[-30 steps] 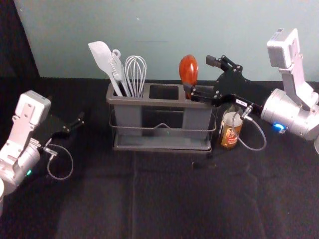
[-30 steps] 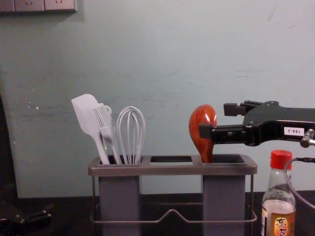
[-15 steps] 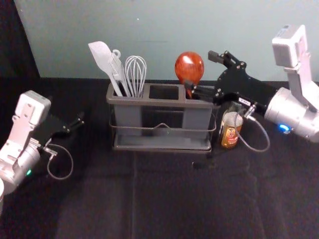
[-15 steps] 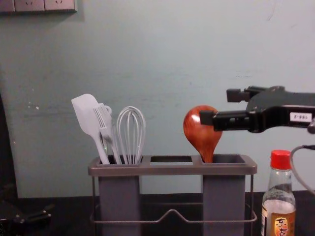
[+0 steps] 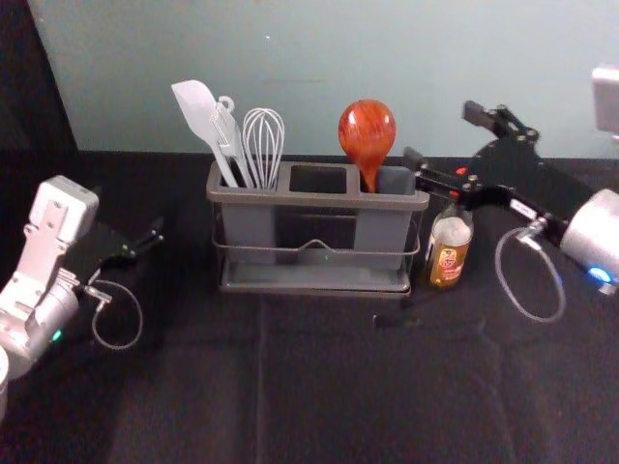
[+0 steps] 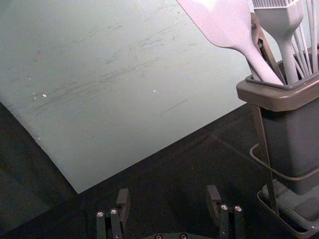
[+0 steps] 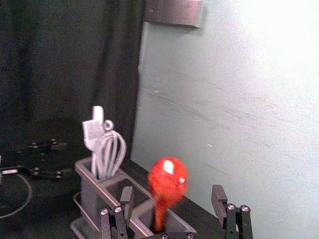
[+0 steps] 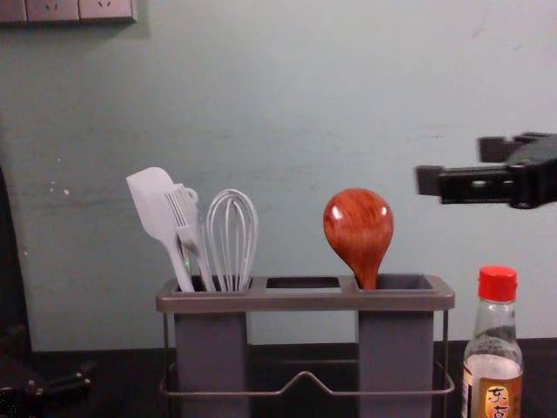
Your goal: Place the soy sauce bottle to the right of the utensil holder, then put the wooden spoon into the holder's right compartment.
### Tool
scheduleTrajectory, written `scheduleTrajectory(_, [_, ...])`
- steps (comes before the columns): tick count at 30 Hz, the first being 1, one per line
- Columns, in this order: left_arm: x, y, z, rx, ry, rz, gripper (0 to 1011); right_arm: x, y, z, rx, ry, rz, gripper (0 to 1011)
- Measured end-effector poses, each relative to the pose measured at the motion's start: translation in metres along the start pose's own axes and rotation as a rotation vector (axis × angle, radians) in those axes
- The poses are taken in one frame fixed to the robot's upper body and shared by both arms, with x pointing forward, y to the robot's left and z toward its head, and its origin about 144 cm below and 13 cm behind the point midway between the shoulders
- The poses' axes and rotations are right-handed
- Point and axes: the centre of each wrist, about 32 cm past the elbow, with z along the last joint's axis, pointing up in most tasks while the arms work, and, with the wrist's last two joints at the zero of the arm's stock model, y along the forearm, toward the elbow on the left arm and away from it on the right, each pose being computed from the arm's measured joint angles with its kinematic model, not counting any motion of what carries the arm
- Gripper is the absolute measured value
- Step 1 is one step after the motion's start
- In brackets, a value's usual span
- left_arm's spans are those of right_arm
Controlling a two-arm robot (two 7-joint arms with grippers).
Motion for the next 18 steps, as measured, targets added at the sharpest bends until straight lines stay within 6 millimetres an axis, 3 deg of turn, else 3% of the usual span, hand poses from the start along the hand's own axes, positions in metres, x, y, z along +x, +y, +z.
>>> scheduleTrajectory(6, [0.000, 0.000, 0.000, 0.000, 0.000, 0.000, 1005, -0.014, -0.026, -0.003, -0.032, 0.017, -0.110, 1004])
scheduleTrajectory(12, [0.000, 0.000, 0.000, 0.000, 0.000, 0.000, 1005, -0.033, -0.053, -0.020, -0.065, 0.026, -0.241, 1004])
scheduleTrajectory(18, [0.000, 0.000, 0.000, 0.000, 0.000, 0.000, 1005, -0.047, -0.069, -0.038, -0.085, -0.006, -0.318, 1004])
